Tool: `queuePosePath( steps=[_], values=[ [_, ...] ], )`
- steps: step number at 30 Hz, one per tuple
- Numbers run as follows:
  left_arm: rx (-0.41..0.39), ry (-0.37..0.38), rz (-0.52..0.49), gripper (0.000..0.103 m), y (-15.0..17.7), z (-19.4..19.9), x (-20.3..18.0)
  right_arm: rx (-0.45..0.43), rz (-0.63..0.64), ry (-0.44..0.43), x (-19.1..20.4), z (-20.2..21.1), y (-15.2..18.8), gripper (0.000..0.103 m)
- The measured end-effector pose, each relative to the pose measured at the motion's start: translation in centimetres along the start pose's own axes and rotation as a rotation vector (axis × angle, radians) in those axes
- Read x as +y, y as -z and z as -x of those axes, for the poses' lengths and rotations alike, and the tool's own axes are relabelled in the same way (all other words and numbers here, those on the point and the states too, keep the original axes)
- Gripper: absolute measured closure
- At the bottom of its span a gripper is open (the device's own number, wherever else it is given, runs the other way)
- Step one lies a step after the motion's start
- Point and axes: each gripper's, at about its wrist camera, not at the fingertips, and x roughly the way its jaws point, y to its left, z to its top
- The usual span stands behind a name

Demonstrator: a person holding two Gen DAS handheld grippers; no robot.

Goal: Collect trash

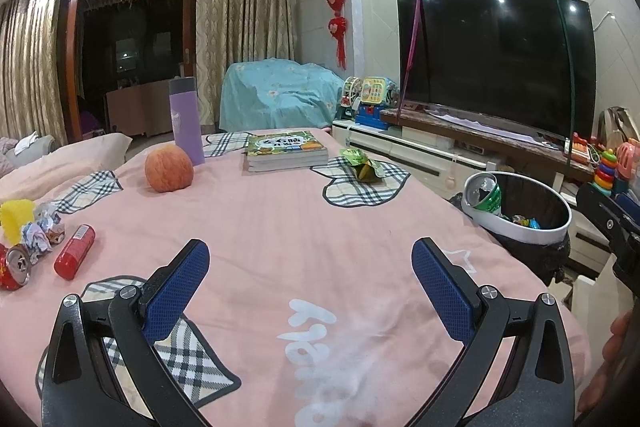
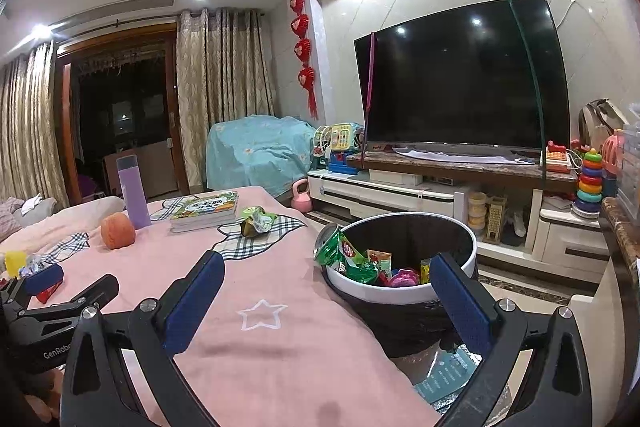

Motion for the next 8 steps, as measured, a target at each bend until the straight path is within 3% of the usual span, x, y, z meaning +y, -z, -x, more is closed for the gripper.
queuePosePath(
  steps=[8],
  values=[
    [0.014,0.015,0.013,0.0,-0.02,-0.21,0.35,0.011,0.008,-0.008,0.41,-0.35,0.0,0.0]
  ],
)
